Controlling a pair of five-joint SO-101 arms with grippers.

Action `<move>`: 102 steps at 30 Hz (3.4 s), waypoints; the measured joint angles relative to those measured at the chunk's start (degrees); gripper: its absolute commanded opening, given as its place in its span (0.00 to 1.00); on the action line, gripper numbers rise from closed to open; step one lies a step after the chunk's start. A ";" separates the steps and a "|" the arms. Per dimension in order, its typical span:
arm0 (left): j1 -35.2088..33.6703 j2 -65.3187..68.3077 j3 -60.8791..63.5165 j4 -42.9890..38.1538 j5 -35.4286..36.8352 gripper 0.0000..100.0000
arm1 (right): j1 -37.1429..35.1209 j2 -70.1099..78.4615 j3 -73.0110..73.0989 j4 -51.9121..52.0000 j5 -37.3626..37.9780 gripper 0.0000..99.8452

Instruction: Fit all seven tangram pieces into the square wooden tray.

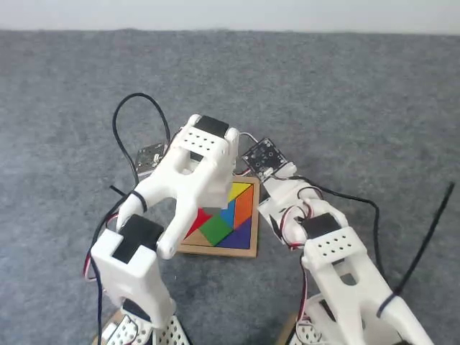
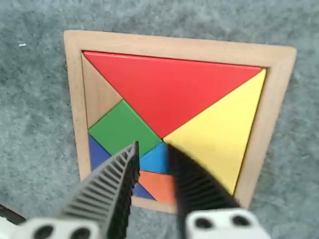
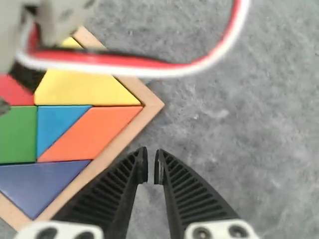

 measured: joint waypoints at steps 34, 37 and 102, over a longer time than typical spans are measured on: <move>-4.66 0.00 -5.63 2.99 -34.11 0.03 | -5.45 -8.35 2.29 1.58 -4.66 0.01; -5.01 0.00 -5.63 2.81 -42.73 0.03 | -8.18 -14.33 6.24 1.58 -4.75 0.01; -18.11 -98.20 88.70 -73.14 -117.71 0.01 | 3.69 -58.99 27.34 -6.68 0.70 0.01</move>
